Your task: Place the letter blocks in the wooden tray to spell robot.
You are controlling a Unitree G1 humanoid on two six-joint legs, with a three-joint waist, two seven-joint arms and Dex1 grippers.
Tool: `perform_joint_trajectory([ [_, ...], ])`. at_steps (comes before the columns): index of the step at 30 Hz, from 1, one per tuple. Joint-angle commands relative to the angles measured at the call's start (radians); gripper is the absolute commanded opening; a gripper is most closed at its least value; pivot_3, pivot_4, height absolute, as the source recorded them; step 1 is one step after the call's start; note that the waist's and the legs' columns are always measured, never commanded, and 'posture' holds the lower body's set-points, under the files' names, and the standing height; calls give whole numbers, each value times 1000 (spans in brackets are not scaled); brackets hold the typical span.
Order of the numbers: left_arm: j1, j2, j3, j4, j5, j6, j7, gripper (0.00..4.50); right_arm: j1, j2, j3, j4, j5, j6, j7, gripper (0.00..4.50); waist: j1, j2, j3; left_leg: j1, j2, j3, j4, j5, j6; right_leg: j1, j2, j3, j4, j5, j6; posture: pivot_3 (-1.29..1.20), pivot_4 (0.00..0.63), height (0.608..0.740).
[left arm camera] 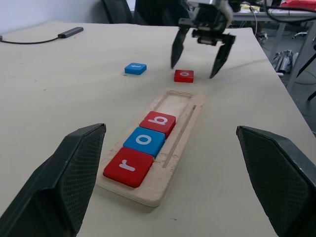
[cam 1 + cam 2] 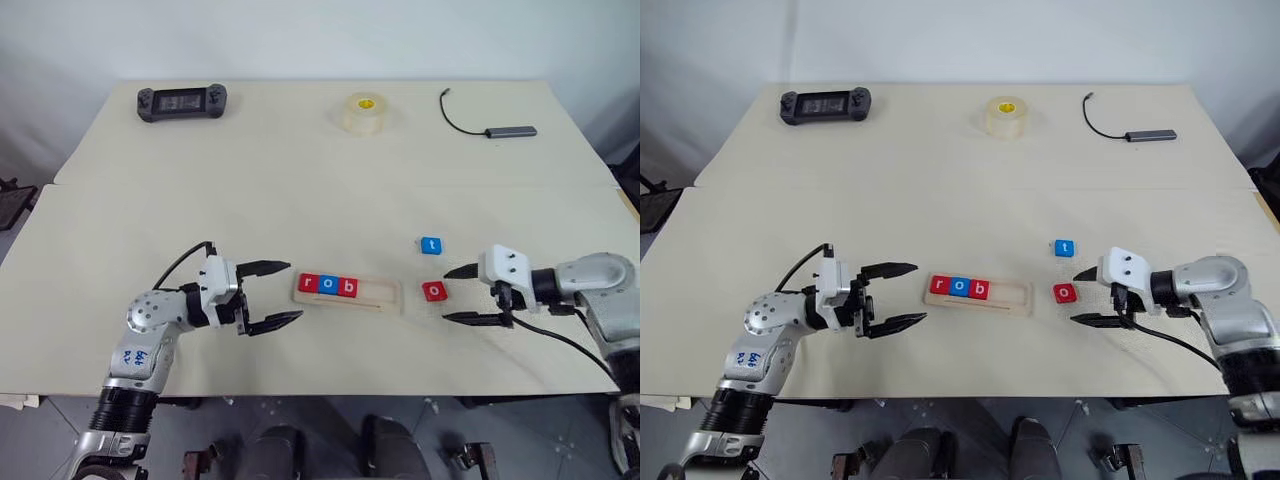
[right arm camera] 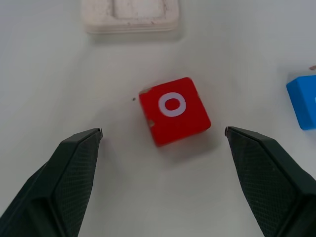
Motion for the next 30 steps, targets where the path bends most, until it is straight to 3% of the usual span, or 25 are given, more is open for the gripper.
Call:
perform_joint_trajectory([
  [1,13,10,11,-55,-19,6,5,4500,-39,28,14,71,-24,-62,20,4173,0,0,0,0,0,0,0,0,0,0,0,0,0,0,0,0,150,740],
  [4,23,11,15,-71,-19,14,11,4500,-65,56,21,110,-29,-70,32,4002,-1,0,0,0,0,-1,1,0,0,1,0,-1,0,0,0,0,150,740],
  [7,26,11,15,-77,-18,19,15,4500,-74,64,15,129,-26,-56,48,3247,-2,0,0,1,1,-1,1,0,-1,1,1,-1,0,0,0,0,150,740],
  [12,24,9,15,-80,-18,23,18,4500,-75,62,-12,103,27,-36,115,1562,0,0,0,1,1,-1,2,0,-1,1,0,-1,0,0,0,0,150,740],
  [13,24,8,15,-80,-18,23,18,4500,-81,61,-18,92,35,-22,116,1444,1,0,0,1,1,-1,2,0,-1,1,0,-1,1,0,0,0,150,740],
  [22,30,6,16,-79,-13,17,26,4500,-103,81,8,-216,92,255,56,1448,2,0,0,-1,1,-2,1,-1,-2,0,0,-2,0,0,-1,0,150,740],
  [26,40,-1,13,-87,-11,19,37,4500,-119,137,89,-319,3,414,-69,1448,3,0,0,-1,1,-2,1,-1,-2,0,0,-2,0,0,-1,0,150,740],
  [30,46,-5,12,-95,-10,20,47,4500,-115,172,126,-354,-20,447,-120,1448,7,0,0,-2,0,-3,1,-1,-2,-1,0,-2,1,0,-1,0,150,740],
])
